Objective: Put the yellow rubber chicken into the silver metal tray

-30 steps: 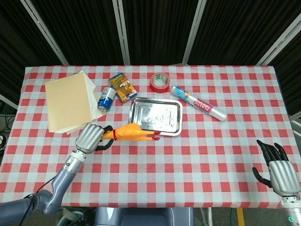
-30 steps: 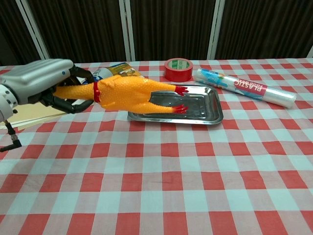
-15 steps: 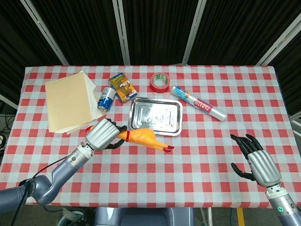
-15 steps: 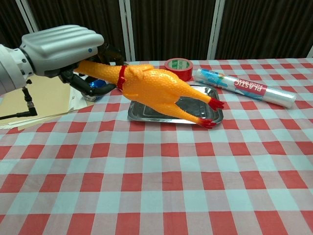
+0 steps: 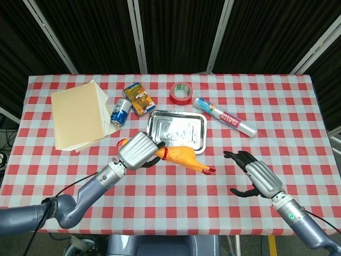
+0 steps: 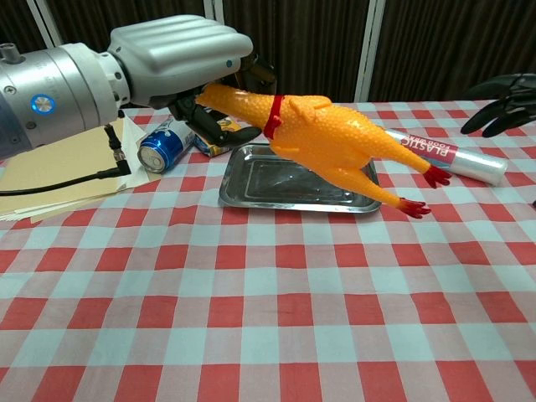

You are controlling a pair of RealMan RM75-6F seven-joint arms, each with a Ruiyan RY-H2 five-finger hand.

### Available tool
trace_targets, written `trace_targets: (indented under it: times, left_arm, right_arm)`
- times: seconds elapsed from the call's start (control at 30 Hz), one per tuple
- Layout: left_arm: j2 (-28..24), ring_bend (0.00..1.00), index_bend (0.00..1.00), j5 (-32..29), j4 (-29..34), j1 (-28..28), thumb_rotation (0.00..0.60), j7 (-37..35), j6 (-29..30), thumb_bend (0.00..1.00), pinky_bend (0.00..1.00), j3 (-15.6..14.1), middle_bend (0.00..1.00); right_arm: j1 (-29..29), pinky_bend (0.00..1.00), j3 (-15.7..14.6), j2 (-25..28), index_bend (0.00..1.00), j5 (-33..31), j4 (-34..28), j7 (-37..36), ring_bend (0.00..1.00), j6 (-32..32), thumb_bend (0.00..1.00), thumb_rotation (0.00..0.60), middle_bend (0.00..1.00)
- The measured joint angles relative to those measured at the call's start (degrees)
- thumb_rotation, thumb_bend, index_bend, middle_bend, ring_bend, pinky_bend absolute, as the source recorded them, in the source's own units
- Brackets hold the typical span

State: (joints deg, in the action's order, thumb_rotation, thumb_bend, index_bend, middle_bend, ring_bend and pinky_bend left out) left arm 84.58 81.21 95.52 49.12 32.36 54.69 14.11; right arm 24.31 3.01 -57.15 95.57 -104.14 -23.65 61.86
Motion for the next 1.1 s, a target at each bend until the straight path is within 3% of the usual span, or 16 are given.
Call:
trace_targets:
  times: [0.5, 1.1]
  left_arm:
    - [3.1, 0.71, 0.76, -12.7, 2.2, 7.1, 0.600, 13.0, -3.6, 0.69, 0.74, 2.4, 0.79]
    - [11.9, 0.72, 0.76, -23.6, 2.5, 12.9, 0.600, 23.6, 3.8, 0.69, 0.74, 2.1, 0.79]
  right_arm:
    - [7.4, 0.10, 2.9, -1.6, 0.00, -8.9, -1.9, -10.3, 0.15, -9.5, 0.22, 0.600, 0.15]
    - [10.2, 0.10, 4.7, -7.1, 0.00, -20.1, -0.8, 1.6, 0.15, -12.4, 0.22, 0.600, 0.15]
